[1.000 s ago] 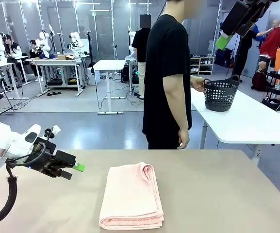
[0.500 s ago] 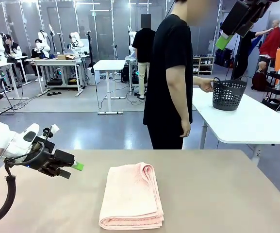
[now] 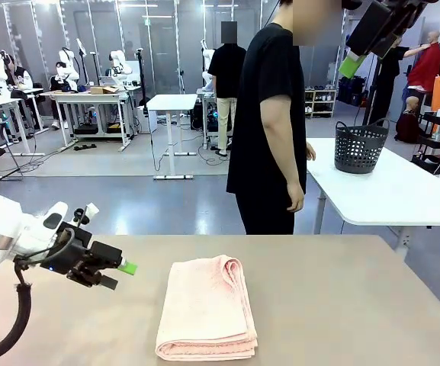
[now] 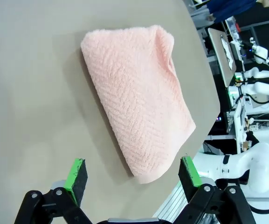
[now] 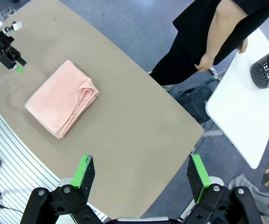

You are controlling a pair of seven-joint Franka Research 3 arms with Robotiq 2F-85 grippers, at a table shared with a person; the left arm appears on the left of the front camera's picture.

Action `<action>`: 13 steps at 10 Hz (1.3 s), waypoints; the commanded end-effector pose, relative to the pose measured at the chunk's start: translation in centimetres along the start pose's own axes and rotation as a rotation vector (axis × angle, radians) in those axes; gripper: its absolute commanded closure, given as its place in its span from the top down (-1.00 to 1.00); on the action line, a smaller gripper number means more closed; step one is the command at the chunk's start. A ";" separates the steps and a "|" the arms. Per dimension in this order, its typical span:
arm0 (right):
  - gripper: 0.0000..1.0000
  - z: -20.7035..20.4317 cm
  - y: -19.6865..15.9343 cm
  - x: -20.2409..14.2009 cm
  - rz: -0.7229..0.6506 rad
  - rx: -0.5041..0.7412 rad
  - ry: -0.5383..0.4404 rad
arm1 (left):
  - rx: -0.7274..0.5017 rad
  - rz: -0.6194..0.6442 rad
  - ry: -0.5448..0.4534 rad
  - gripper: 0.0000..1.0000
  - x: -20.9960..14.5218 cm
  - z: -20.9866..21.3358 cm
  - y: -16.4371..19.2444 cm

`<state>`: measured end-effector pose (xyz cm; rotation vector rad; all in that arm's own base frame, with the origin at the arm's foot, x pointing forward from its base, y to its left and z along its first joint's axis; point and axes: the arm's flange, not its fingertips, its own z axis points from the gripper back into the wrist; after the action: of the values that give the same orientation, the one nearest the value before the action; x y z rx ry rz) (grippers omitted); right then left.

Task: Fold the towel.
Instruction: Pick up the 100 cm Hotel Towel and place it on the left side of the table.

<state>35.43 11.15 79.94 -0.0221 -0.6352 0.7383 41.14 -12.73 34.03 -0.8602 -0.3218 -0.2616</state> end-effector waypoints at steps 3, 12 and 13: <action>1.00 0.1 0.0 -0.1 -0.001 0.001 0.000 | -0.034 0.116 -0.027 1.00 -0.3 -4.1 1.5; 1.00 0.1 0.0 -0.1 -0.001 0.001 0.000 | -0.063 0.204 -0.044 1.00 1.1 -11.7 1.9; 1.00 0.1 0.0 -0.1 -0.001 0.001 0.000 | -0.086 0.209 -0.040 1.00 1.4 -12.4 2.2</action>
<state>35.43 11.13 79.94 -0.0219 -0.6353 0.7380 44.60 -20.21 26.58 -0.9637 -0.2162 -0.0647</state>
